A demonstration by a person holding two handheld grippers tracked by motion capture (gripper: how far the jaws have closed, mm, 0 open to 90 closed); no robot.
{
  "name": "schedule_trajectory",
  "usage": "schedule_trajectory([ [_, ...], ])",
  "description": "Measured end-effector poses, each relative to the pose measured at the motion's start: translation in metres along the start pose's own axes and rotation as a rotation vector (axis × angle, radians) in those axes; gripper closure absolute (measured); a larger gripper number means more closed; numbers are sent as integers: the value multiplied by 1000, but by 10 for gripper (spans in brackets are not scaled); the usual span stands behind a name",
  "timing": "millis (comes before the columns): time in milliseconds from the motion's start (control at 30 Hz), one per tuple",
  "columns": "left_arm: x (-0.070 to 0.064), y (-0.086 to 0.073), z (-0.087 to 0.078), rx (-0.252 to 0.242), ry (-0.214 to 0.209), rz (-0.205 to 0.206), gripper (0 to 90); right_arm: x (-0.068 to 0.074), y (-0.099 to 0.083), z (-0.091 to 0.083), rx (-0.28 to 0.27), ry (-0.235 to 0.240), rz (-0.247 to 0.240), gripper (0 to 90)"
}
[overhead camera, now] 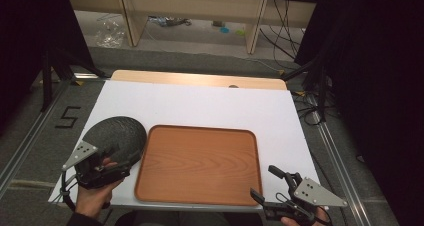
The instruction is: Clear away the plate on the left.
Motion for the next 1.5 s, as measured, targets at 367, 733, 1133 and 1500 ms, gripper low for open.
schedule_trajectory([
  [367, 29, -6, -2, 83, 110, -26, 159, 0, 1, 1, -12, 5, -14, 155],
  [733, 56, -8, -7, 88, 141, -138, 159, 1, 1, 1, -10, 14, -14, 155],
  [1133, 85, -17, -17, 159, 198, -204, 158, 1, 1, 2, -12, 17, -15, 156],
  [1500, 110, -31, -22, 194, 226, -336, 161, 1, 0, 2, -8, 16, -14, 156],
])
Point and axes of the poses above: each handheld gripper's, and its own axes: z roughly forward along the jaws, y roughly out of its top, x roughly to its left, the point moved 7 cm from there along z, roughly forward along the jaws, and after that the axes turned 15 degrees about z, right-handed, at the moved point
